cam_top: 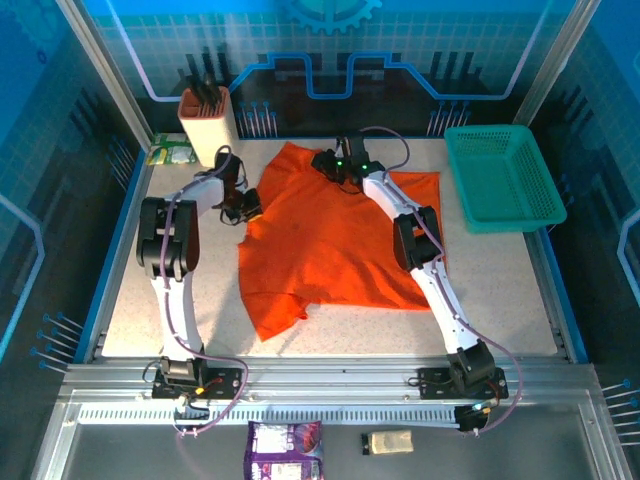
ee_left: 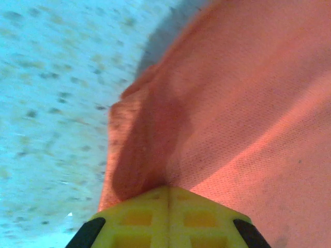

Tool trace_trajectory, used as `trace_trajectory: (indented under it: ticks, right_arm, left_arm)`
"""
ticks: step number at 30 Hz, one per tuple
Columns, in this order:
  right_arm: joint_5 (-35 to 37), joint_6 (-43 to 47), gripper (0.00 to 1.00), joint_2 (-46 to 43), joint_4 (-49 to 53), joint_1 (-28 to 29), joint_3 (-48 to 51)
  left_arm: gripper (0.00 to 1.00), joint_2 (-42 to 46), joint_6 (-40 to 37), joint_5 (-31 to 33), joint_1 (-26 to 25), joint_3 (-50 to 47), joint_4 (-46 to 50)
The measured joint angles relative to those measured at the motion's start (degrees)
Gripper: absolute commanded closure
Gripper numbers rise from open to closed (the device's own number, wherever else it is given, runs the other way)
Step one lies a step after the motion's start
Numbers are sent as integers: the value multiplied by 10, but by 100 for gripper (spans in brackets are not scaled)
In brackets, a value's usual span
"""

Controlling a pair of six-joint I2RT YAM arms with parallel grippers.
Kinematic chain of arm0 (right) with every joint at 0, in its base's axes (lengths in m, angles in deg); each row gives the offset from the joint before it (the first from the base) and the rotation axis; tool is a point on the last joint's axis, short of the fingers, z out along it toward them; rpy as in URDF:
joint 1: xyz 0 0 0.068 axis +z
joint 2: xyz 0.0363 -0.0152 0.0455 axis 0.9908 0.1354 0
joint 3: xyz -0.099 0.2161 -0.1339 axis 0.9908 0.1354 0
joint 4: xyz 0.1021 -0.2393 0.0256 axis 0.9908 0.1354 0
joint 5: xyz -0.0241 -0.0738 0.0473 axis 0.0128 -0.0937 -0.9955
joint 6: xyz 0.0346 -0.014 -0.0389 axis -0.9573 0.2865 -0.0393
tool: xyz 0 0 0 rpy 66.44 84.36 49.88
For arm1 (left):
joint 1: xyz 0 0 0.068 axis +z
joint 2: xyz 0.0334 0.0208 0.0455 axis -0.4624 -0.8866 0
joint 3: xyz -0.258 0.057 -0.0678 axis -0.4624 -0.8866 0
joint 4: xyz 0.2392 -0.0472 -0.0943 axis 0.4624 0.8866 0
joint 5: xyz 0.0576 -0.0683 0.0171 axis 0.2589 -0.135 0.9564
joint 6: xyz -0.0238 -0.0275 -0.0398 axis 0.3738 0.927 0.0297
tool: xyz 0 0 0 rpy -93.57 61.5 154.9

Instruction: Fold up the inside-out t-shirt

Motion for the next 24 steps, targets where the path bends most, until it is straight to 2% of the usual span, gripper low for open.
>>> trace_trajectory:
  ticks: [6, 11, 14, 18, 24]
  right_arm:
    - [-5, 5, 64, -5, 10, -1, 0]
    - [-30, 34, 63, -54, 63, -15, 46]
    - [-49, 63, 62, -134, 88, -35, 136]
    - [-65, 111, 61, -284, 104, -64, 294]
    - [-75, 184, 60, -526, 122, -81, 545]
  left_arm:
    - [94, -8, 0, -1, 8, 14, 6]
    - [88, -4, 0, -2, 14, 13, 8]
    - [83, 17, 1, -3, 19, 11, 14]
    - [78, 78, 4, -9, 13, -8, 15]
    - [76, 192, 8, -9, -39, -98, 9]
